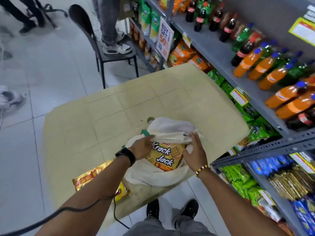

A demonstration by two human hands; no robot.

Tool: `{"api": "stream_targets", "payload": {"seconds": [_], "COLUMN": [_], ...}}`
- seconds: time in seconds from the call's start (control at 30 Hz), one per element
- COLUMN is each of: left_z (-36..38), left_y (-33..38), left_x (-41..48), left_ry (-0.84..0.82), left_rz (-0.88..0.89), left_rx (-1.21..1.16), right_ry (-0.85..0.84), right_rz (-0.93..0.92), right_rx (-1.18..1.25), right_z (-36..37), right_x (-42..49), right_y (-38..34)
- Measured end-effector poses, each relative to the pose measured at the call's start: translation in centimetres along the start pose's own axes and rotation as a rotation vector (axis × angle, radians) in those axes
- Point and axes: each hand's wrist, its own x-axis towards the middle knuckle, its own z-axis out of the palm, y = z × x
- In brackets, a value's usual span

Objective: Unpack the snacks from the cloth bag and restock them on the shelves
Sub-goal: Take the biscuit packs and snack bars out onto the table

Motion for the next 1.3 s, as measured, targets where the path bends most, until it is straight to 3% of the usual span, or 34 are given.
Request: {"api": "stream_targets", "payload": {"seconds": [0.1, 0.2, 0.3, 0.43, 0.57, 0.67, 0.73, 0.83, 0.9, 1.07, 1.3], "left_z": [-0.3, -0.9, -1.3, -1.4, -1.3, -0.7, 0.2, 1.6, 2.0, 1.2, 1.5], "left_y": [1.3, 1.8, 1.7, 1.5, 1.2, 0.2, -1.1, -3.0, -4.0, -3.0, -3.6], "left_x": [2.2, 3.8, 4.9, 6.4, 6.8, 5.8, 4.7, 3.2, 2.9, 2.0, -1.1], "left_ry": [0.078, 0.193, 0.168, 0.085, 0.089, 0.227, 0.267, 0.251, 0.208, -0.002, 0.0], "left_rz": [0.036, 0.09, 0.075, 0.039, 0.102, 0.008, -0.051, -0.131, -0.167, -0.16, -0.079], "left_rx": [0.113, 0.076, 0.039, -0.018, -0.339, -0.658, -0.73, -0.643, -0.628, -0.611, -0.63], "right_ry": [-0.06, -0.106, -0.184, -0.085, 0.037, 0.08, 0.005, -0.071, -0.094, -0.158, -0.172], "right_rz": [-0.046, -0.091, -0.088, -0.107, -0.24, -0.21, -0.012, 0.394, 0.54, 0.487, 0.381], "right_rx": [-0.125, -0.147, -0.196, -0.249, -0.278, -0.054, 0.128, 0.362, 0.529, 0.838, 0.954], "right_z": [-1.1, -1.8, -2.3, -2.5, -2.7, -1.1, 1.1, 3.6, 4.4, 4.5, 4.3], "right_x": [1.6, 3.4, 5.0, 5.9, 5.5, 2.6, 0.0, -2.5, -2.8, -1.8, -5.4], "right_y": [0.9, 1.5, 2.1, 2.7, 1.5, 0.1, 0.1, 1.7, 2.5, 1.6, 0.2]}}
